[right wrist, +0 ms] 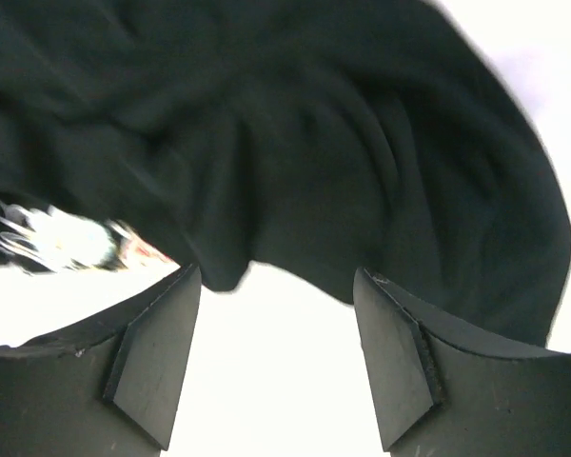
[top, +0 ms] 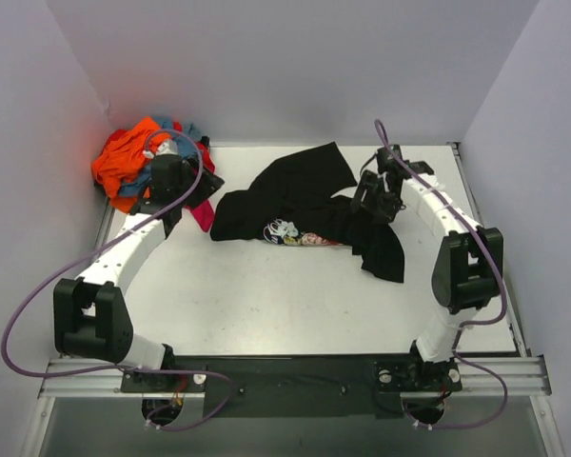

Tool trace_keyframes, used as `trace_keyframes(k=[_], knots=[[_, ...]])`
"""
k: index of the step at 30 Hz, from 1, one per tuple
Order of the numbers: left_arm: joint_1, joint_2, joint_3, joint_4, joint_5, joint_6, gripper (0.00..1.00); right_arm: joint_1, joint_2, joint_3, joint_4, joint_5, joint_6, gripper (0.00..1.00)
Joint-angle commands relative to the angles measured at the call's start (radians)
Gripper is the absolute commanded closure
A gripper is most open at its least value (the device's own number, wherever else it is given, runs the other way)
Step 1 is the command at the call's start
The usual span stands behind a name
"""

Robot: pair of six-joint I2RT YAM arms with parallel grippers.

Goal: Fold and stack the t-shirts
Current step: Flatten out the tshirt

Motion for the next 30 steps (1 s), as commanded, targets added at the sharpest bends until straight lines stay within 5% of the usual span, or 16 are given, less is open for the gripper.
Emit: trace_keyframes(k=[1,7,15,20,23,24,26,30], knots=[[0.000,-0.020,-0.114,0.024,-0.039,0.020,0.35,0.056,-0.237,-0.242,0.013,0.068,-0.015,0.40],[0.004,0.012,-0.257,0.073,-0.073,0.026,0.32,0.139,-0.349,-0.454,0.072,0.154,0.005,0.39],[0.032,0.149,-0.266,0.140,-0.097,0.071,0.29,0.135,-0.484,-0.678,0.187,0.229,0.038,0.36],[0.026,0.224,-0.243,0.229,-0.048,0.126,0.36,0.135,-0.498,-0.720,0.202,0.209,0.041,0.37],[0.021,0.266,-0.231,0.242,0.015,0.124,0.60,0.133,-0.498,-0.720,0.204,0.211,0.040,0.38],[0.023,0.266,-0.230,0.242,0.031,0.120,0.82,0.133,-0.498,-0.721,0.204,0.211,0.040,0.38],[0.020,0.241,-0.236,0.240,0.032,0.115,1.00,0.132,-0.490,-0.720,0.202,0.221,0.038,0.38],[-0.005,0.126,-0.254,0.193,0.015,0.104,1.00,0.110,-0.446,-0.721,0.193,0.252,0.063,0.32]])
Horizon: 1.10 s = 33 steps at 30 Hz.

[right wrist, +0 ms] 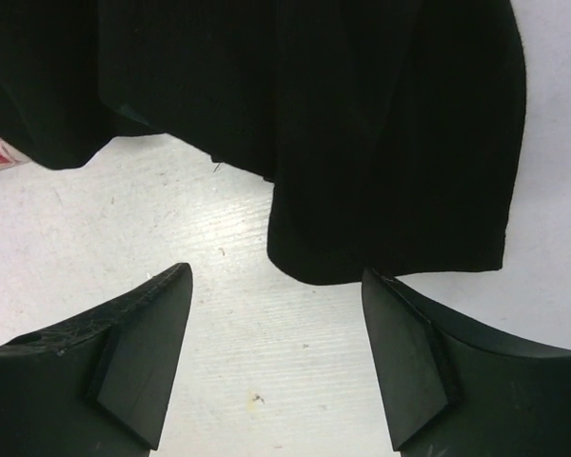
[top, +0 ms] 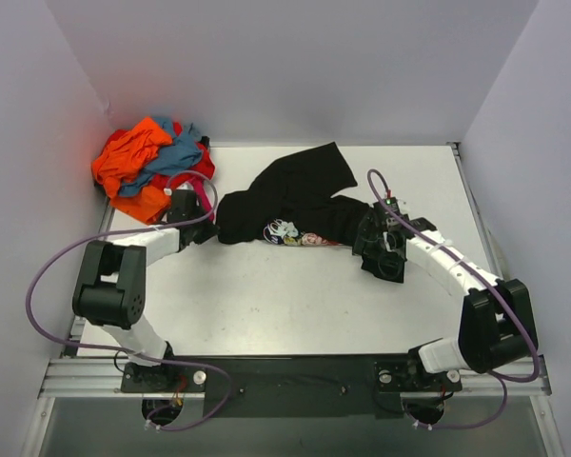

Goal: Fold and stack the t-shirts
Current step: Flatten out the tshirt

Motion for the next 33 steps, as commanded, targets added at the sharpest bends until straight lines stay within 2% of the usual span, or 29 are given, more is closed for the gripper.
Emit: trace_keyframes(k=[1,5,7,9,11,12,13,14,15,19,25,26,27,28,29,30,33], knots=[[-0.033,-0.168,0.008,-0.004,0.009,0.002,1.00,-0.033,0.035,-0.009,-0.018,0.064,0.040,0.29],[-0.038,-0.318,-0.050,-0.070,0.024,-0.014,1.00,-0.054,0.068,-0.016,-0.003,0.052,0.043,0.27],[-0.028,-0.384,-0.068,-0.102,0.021,-0.012,1.00,-0.053,0.105,-0.011,-0.003,0.055,0.037,0.29],[-0.004,-0.440,-0.079,-0.134,0.039,-0.012,1.00,-0.054,0.142,-0.005,-0.008,0.057,0.039,0.38],[0.033,-0.483,-0.081,-0.148,0.073,-0.017,1.00,-0.060,0.170,-0.002,-0.011,0.054,0.043,0.56],[0.068,-0.503,-0.081,-0.157,0.084,-0.020,1.00,-0.068,0.173,0.000,-0.017,0.054,0.046,0.70],[0.084,-0.509,-0.079,-0.160,0.116,-0.026,1.00,-0.092,0.170,0.000,-0.019,0.046,0.052,0.79],[0.119,-0.524,-0.078,-0.163,0.136,-0.027,1.00,-0.109,0.149,-0.005,-0.019,0.041,0.054,0.95],[0.133,-0.532,-0.078,-0.168,0.159,-0.032,1.00,-0.147,0.136,-0.006,-0.019,0.043,0.051,1.00],[0.188,-0.569,-0.067,-0.193,0.173,-0.040,1.00,-0.278,0.066,0.046,-0.046,0.073,0.058,1.00],[0.202,-0.582,-0.045,-0.239,0.191,-0.017,1.00,-0.413,0.102,0.327,-0.127,0.178,0.042,1.00],[0.205,-0.581,-0.050,-0.237,0.208,-0.017,1.00,-0.430,0.120,0.351,-0.143,0.179,0.040,0.91],[0.205,-0.584,-0.051,-0.234,0.217,-0.017,1.00,-0.430,0.127,0.389,-0.159,0.175,0.034,0.52],[0.203,-0.586,-0.056,-0.233,0.230,-0.018,1.00,-0.419,0.128,0.399,-0.167,0.164,0.017,0.37],[0.203,-0.592,-0.058,-0.228,0.239,-0.018,1.00,-0.409,0.121,0.400,-0.178,0.158,0.008,0.29],[0.203,-0.596,-0.059,-0.226,0.248,-0.018,1.00,-0.367,0.112,0.390,-0.178,0.161,-0.003,0.29],[0.205,-0.613,-0.064,-0.225,0.257,-0.018,1.00,-0.245,0.072,0.315,-0.178,0.187,-0.011,0.35]])
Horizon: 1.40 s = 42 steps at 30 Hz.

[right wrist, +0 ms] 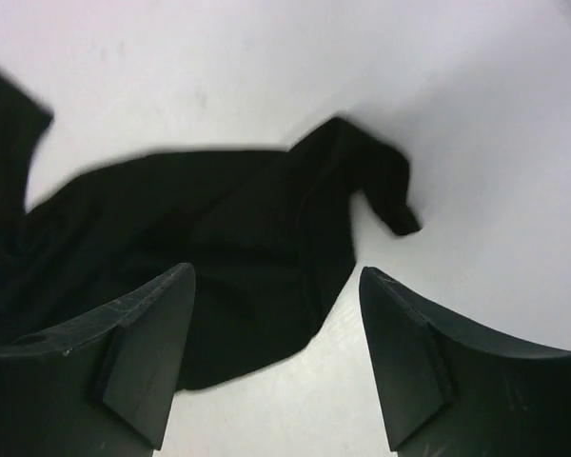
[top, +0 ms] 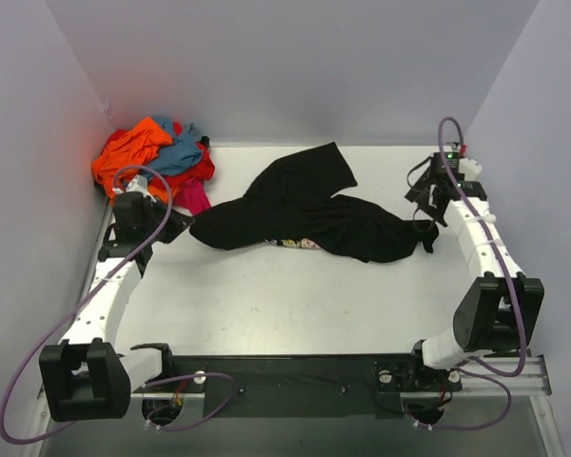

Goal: Fold and stack the t-shirts
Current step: Flatten out the tshirt

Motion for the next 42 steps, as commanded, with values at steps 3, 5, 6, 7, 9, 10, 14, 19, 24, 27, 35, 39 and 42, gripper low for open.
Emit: trace_keyframes(k=[3,5,6,7,9,10,14,19,24,27,35,39,42], knots=[[0.005,-0.057,0.017,0.013,0.048,0.018,1.00,0.243,-0.040,-0.145,-0.073,-0.051,-0.016,0.45],[0.005,-0.063,0.027,0.005,0.042,0.026,1.00,0.296,-0.029,-0.186,-0.055,-0.063,-0.001,0.50],[0.005,-0.065,0.034,-0.002,0.044,0.029,1.00,0.310,-0.012,-0.203,-0.036,-0.065,0.000,0.51],[0.005,-0.063,0.036,-0.004,0.041,0.035,1.00,0.339,0.000,-0.206,-0.030,-0.065,0.006,0.51],[0.006,-0.065,0.042,-0.006,0.039,0.035,1.00,0.378,0.054,-0.191,-0.029,-0.068,0.007,0.49],[0.005,-0.062,0.045,-0.007,0.039,0.035,1.00,0.405,0.087,-0.186,-0.030,-0.065,0.010,0.48],[0.006,-0.057,0.051,-0.007,0.041,0.042,1.00,0.452,0.172,-0.148,-0.033,-0.019,0.021,0.41],[0.006,-0.059,0.067,-0.016,0.041,0.046,1.00,0.460,0.255,-0.122,-0.039,0.030,0.026,0.39],[0.008,-0.054,0.106,-0.036,0.025,0.060,1.00,0.439,0.270,-0.114,-0.047,0.099,0.013,0.65],[0.011,-0.037,0.158,-0.058,0.018,0.071,1.00,0.396,0.189,-0.131,-0.052,0.096,0.006,1.00],[0.017,-0.029,0.278,-0.108,-0.028,0.092,1.00,0.268,-0.055,-0.186,-0.098,-0.017,-0.069,1.00],[0.029,-0.025,0.359,-0.162,-0.048,0.126,1.00,0.222,-0.142,-0.208,-0.131,-0.075,-0.089,1.00],[0.041,-0.014,0.439,-0.214,-0.062,0.150,1.00,0.176,-0.210,-0.206,-0.154,-0.121,-0.100,1.00]])
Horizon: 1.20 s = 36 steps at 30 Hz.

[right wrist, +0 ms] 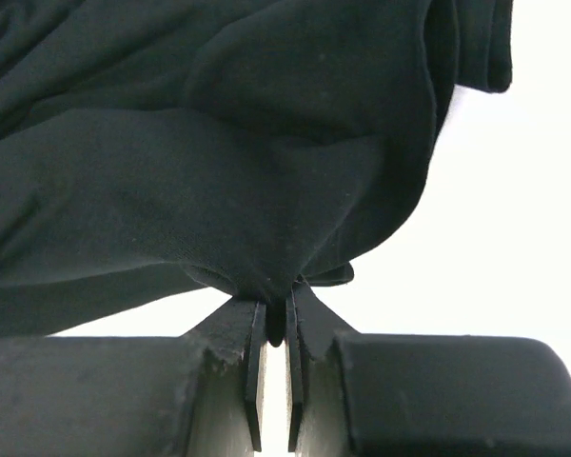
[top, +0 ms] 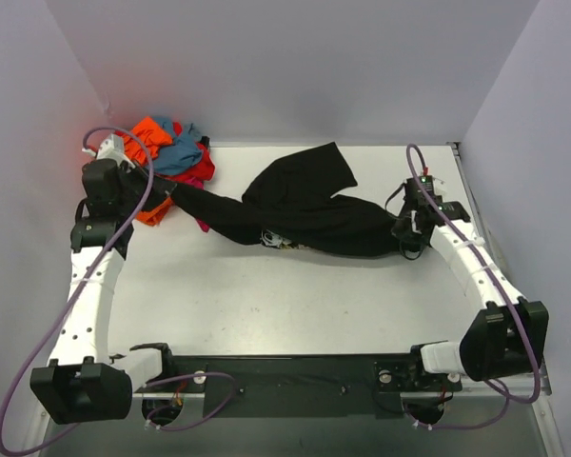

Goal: Fold and stack the t-shirts
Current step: Flatten out the tshirt

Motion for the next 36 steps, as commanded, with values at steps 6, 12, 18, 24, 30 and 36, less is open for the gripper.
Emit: trace_keyframes(k=[6,12,18,24,30,36], knots=[[0.018,-0.036,0.098,-0.047,-0.013,0.028,1.00,-0.122,-0.164,-0.027,-0.142,-0.223,-0.027,1.00],[-0.002,-0.105,-0.110,-0.015,0.001,0.019,1.00,-0.119,-0.226,-0.186,-0.167,-0.400,0.057,0.99],[-0.002,-0.038,-0.180,0.085,0.001,-0.013,1.00,-0.132,-0.133,-0.193,-0.131,-0.358,0.073,0.87],[-0.005,0.072,-0.114,0.154,-0.025,-0.067,1.00,-0.149,0.081,-0.066,-0.078,-0.250,0.062,0.44],[-0.034,0.085,-0.145,0.228,-0.065,-0.111,1.00,-0.082,0.003,-0.191,-0.068,-0.158,0.066,0.45],[-0.045,0.116,-0.160,0.291,-0.073,-0.154,1.00,-0.048,-0.186,-0.315,-0.153,-0.020,0.160,0.54]])
